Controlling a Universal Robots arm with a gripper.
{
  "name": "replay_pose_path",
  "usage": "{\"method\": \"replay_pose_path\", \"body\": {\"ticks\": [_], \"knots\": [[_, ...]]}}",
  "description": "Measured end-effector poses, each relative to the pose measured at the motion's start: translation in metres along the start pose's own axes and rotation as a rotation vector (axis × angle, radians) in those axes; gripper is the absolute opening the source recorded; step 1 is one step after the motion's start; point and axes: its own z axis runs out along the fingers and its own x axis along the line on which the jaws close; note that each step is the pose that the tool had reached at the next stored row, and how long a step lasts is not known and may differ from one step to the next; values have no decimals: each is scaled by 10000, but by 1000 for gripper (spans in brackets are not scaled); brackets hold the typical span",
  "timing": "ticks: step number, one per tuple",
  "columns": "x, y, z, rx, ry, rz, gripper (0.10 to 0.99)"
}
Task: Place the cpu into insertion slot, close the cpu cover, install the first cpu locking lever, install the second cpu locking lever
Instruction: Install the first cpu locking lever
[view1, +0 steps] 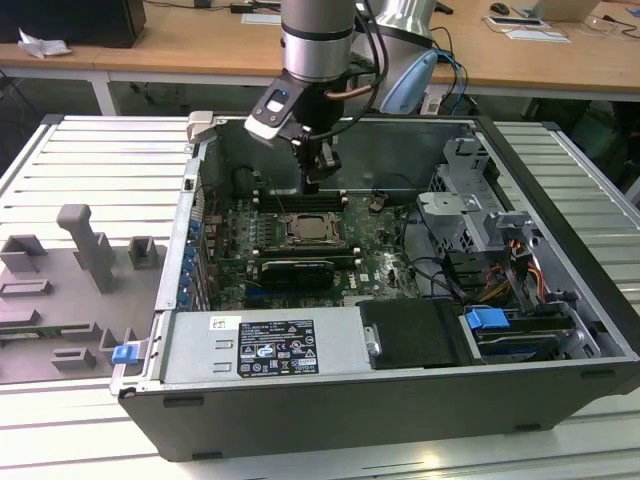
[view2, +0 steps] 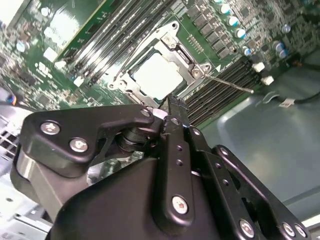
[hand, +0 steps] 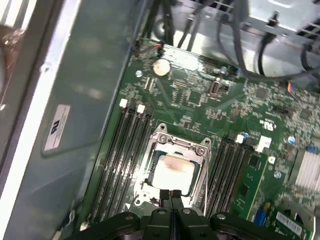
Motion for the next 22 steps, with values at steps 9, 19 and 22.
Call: {"method": "replay_pose_path", "body": {"ticks": [9,19,22], "knots": [[8,-24,1,19,5,-1488,106],[15,-48,28,31,35,-2928,106],[15,-47,32,34,50,-3597,106]]}}
